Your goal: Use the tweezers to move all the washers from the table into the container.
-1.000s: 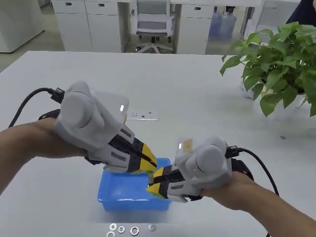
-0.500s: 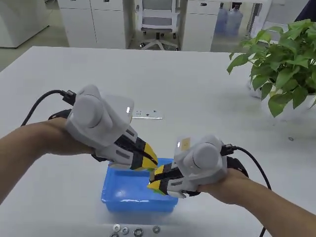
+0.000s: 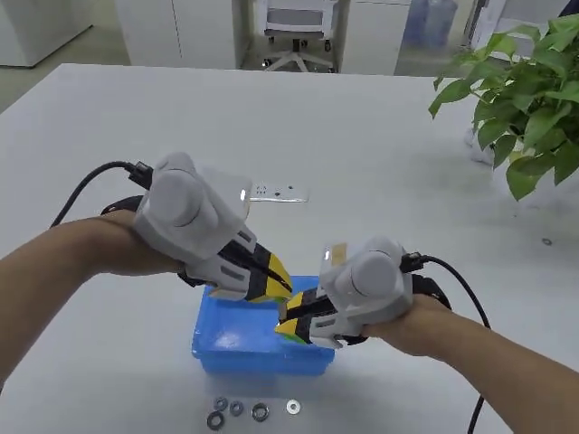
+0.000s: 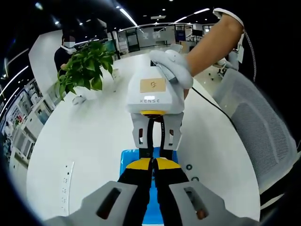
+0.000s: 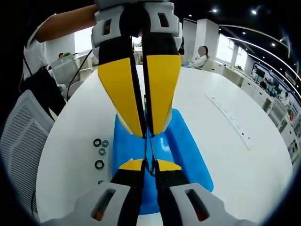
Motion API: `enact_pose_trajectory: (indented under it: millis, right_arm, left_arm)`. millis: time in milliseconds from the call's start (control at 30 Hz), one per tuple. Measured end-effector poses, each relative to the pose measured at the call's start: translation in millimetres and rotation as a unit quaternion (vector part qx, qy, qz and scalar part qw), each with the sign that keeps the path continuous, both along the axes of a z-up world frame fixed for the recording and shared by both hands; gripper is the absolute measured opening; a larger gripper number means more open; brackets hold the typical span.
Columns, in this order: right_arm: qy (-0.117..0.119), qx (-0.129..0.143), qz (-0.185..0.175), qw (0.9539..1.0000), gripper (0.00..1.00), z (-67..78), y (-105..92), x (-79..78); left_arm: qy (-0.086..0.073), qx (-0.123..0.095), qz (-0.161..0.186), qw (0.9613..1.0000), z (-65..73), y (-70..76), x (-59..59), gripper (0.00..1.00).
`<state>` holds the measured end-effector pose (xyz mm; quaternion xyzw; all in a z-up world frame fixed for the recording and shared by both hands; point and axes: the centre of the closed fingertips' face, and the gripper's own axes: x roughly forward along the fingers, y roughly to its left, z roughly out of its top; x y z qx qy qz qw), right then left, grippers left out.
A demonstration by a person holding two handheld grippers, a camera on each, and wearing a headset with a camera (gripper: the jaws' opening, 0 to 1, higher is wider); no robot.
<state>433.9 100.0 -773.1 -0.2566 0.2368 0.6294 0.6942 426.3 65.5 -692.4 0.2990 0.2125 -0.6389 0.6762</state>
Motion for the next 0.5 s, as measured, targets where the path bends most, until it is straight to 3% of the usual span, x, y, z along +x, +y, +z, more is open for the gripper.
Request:
enact_pose_trajectory:
  millis: [500]
  right_arm:
    - [0.003,-0.017,0.011,0.9998,0.10,-14.7,-6.1,-2.5]
  left_arm:
    - [0.008,0.004,-0.001,1.0000,-14.1,-4.2,-1.2,0.05]
